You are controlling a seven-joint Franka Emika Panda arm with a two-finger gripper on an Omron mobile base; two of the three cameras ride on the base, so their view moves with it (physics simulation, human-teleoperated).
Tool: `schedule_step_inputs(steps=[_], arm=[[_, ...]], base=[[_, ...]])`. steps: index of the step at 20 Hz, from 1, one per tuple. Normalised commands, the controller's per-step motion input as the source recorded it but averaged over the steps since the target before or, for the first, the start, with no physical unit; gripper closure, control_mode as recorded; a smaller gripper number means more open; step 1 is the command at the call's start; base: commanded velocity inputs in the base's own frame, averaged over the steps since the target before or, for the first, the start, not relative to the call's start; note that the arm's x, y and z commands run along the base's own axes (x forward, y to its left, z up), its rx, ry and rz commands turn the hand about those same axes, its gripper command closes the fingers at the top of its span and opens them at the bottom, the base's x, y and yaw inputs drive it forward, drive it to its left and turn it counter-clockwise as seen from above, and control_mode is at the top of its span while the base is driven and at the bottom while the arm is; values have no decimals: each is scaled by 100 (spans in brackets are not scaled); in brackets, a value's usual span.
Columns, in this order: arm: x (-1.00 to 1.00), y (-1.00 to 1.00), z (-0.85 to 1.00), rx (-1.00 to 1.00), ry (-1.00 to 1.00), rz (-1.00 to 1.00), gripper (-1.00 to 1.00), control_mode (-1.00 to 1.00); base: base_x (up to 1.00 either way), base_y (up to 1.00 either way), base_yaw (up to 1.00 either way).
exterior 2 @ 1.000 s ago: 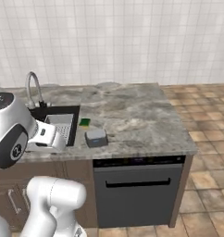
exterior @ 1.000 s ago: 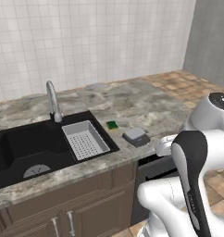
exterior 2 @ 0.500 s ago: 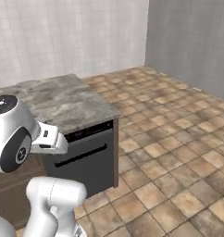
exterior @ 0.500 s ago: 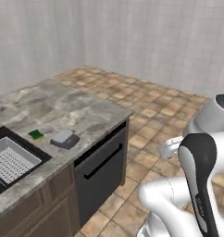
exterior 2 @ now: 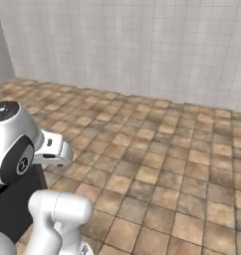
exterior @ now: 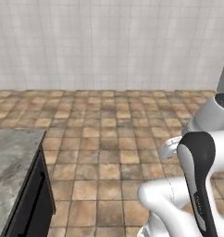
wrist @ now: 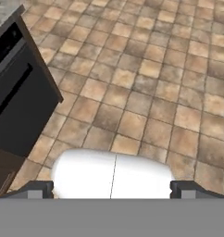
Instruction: Open the cabinet. Pick the sponge and place it next to the sink. Then close the cabinet.
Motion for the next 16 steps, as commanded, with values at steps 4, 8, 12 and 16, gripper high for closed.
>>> schedule_step_inputs(steps=[4, 8, 12, 16], arm=[[0, 0, 0, 0, 0, 0, -100, 100], [0, 0, 0, 0, 0, 0, -100, 100], [0, 0, 0, 0, 0, 0, -100, 100], [0, 0, 0, 0, 0, 0, -100, 100]], base=[[18, 21, -95], [25, 31, -90], [56, 64, -68], [67, 40, -30]])
